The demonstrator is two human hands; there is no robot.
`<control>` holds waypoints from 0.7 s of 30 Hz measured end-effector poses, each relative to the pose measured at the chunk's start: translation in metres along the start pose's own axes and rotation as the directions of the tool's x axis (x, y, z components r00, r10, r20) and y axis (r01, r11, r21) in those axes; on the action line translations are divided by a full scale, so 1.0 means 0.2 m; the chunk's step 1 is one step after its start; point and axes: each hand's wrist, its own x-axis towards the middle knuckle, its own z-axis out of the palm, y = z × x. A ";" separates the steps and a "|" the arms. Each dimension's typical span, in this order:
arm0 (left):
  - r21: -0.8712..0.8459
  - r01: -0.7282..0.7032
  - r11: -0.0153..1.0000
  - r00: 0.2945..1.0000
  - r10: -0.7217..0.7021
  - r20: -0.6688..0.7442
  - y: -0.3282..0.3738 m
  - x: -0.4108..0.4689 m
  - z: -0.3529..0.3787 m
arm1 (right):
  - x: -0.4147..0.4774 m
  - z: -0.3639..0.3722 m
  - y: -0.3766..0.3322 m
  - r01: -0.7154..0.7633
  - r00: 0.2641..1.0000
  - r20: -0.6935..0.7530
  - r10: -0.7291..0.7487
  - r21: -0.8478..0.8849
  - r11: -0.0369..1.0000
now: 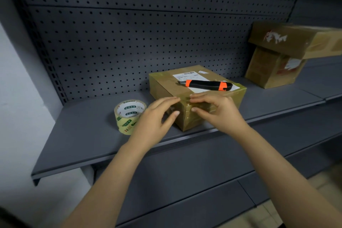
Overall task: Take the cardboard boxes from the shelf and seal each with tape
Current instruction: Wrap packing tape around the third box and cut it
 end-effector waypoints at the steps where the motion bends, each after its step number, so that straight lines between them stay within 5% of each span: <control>1: 0.053 0.011 0.999 1.000 -0.010 -0.021 -0.01 -0.02 -0.03 | 0.00 0.01 -0.01 0.045 0.999 -0.025 -0.046 -0.030 0.999; 6: 0.328 0.153 0.932 0.988 -0.142 -0.057 -0.10 -0.10 -0.19 | 0.00 0.08 -0.05 0.242 0.966 -0.050 -0.253 -0.155 0.958; 13: 0.470 0.211 0.857 0.965 -0.260 0.040 -0.17 -0.16 -0.26 | 0.03 0.19 -0.11 0.325 0.941 -0.043 -0.336 -0.167 0.931; 21: -0.144 0.329 0.933 0.938 -0.341 -0.068 -0.08 -0.26 -0.36 | 0.06 0.25 -0.29 0.162 0.985 -0.061 -0.162 -0.012 0.987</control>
